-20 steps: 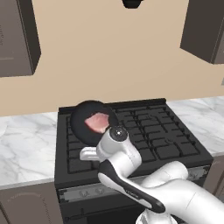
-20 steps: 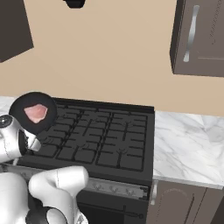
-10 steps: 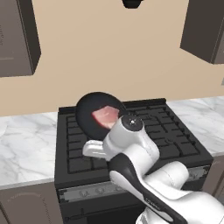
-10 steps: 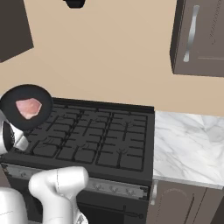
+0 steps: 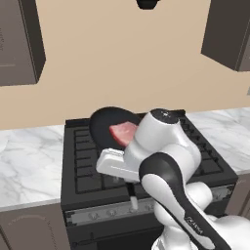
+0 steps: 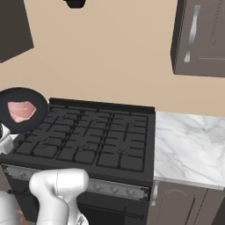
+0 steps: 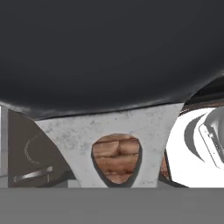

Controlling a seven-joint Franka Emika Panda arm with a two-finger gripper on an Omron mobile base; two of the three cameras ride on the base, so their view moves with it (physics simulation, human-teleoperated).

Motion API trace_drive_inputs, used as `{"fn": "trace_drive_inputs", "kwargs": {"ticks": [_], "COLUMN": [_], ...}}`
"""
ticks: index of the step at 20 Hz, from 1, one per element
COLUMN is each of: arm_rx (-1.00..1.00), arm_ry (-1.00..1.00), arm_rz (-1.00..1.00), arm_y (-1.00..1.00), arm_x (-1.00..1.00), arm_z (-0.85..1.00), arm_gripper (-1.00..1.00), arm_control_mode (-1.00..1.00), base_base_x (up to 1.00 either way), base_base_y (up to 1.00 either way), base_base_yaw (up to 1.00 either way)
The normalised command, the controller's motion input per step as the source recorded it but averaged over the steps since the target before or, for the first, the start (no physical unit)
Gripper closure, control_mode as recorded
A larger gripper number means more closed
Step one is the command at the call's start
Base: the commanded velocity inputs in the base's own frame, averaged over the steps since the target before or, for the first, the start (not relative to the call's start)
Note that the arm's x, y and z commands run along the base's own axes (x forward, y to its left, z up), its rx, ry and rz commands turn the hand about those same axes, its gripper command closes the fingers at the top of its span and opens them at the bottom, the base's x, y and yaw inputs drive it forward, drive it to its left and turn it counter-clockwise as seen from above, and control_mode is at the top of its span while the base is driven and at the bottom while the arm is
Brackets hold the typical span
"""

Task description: Pick up the pan with the steak in it and place it on the dining table. Then place the steak on the plate.

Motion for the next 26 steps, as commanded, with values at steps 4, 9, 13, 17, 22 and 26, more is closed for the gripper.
{"fn": "trace_drive_inputs", "kwargs": {"ticks": [4,9,13,17,22,26], "arm_rx": [0.01,0.0,0.0,0.0,0.0,0.0], "arm_ry": [0.01,0.0,0.0,0.0,0.0,0.0], "arm_rz": [0.02,0.0,0.0,0.0,0.0,0.0], "arm_y": [0.0,0.0,0.0,0.0,0.0,0.0], "arm_x": [-0.2,-0.06,0.0,0.0,0.0,0.0], "arm_z": [0.07,0.0,0.0,0.0,0.0,0.0], "arm_gripper": [1.0,1.0,1.0,1.0,1.0,1.0], "arm_control_mode": [-1.0,1.0,1.0,1.0,1.0,1.0], "base_base_x": [0.0,-0.11,-0.47,-0.23,-0.18,-0.15], "base_base_y": [0.0,0.0,0.0,0.0,0.0,0.0], "base_base_yaw": [0.0,0.04,0.36,0.44,0.47,0.49]}}
